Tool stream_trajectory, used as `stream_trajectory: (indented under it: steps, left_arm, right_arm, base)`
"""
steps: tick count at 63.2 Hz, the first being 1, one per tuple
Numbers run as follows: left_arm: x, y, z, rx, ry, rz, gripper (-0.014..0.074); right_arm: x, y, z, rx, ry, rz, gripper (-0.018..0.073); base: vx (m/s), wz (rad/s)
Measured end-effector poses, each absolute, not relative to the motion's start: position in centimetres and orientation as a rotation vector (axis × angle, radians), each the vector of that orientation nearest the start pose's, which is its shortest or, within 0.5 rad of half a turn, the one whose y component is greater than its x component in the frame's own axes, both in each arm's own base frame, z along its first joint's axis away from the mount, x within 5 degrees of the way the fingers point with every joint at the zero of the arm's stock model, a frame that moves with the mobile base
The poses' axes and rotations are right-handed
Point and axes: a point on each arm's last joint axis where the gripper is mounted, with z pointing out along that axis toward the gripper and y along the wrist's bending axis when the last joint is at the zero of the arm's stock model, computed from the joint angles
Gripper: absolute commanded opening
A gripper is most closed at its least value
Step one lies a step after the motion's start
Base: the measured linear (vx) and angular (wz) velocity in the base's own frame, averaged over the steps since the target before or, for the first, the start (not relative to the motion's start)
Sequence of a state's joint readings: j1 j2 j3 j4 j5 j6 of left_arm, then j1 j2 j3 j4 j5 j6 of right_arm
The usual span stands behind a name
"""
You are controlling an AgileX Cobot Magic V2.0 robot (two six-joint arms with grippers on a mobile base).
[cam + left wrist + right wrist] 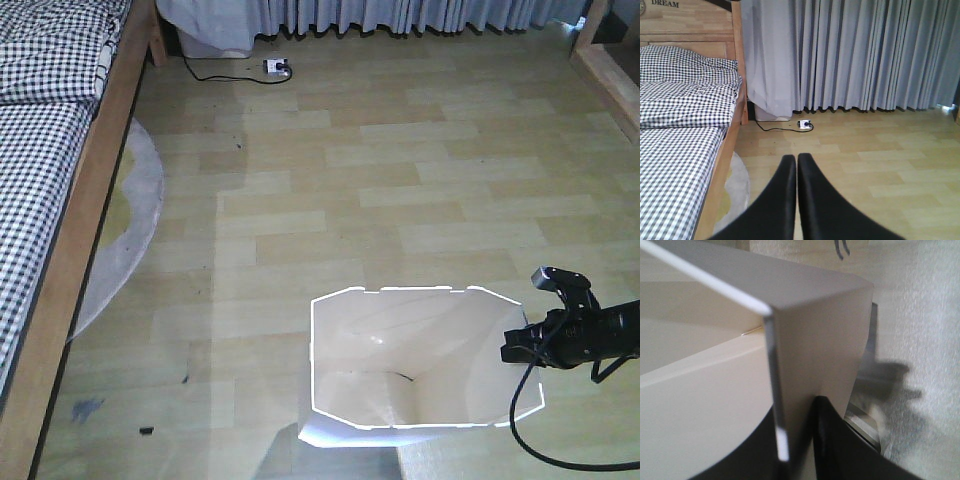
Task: Move trash bin to bedside with robot
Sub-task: 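Drive toward the bed foot by the curtains holding the bin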
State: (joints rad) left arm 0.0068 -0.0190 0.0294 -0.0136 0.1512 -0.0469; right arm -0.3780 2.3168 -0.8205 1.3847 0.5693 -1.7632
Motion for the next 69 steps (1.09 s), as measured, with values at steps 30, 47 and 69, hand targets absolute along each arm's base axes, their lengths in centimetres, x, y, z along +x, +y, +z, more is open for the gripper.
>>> stream_trajectory:
  steps: [30, 47, 69]
  left_arm:
    - [5.60, 0.02, 19.06, -0.054, 1.644, -0.043, -0.0006]
    - [5.60, 0.02, 19.06, -0.054, 1.644, -0.043, -0.0006]
    - [5.60, 0.02, 19.06, -0.054, 1.644, -0.043, -0.0006]
  right_arm:
    - [28.33, -6.10, -1.66, -0.066, 2.800, 0.708, -0.0006]
    - [28.34, -6.09, -1.62, -0.066, 2.799, 0.710, -0.0006]
    - [28.34, -6.09, -1.62, -0.067, 2.799, 0.710, -0.0006]
  base:
    - [0.42, 0.06]
    - [0.42, 0.09]
    - [0.43, 0.03]
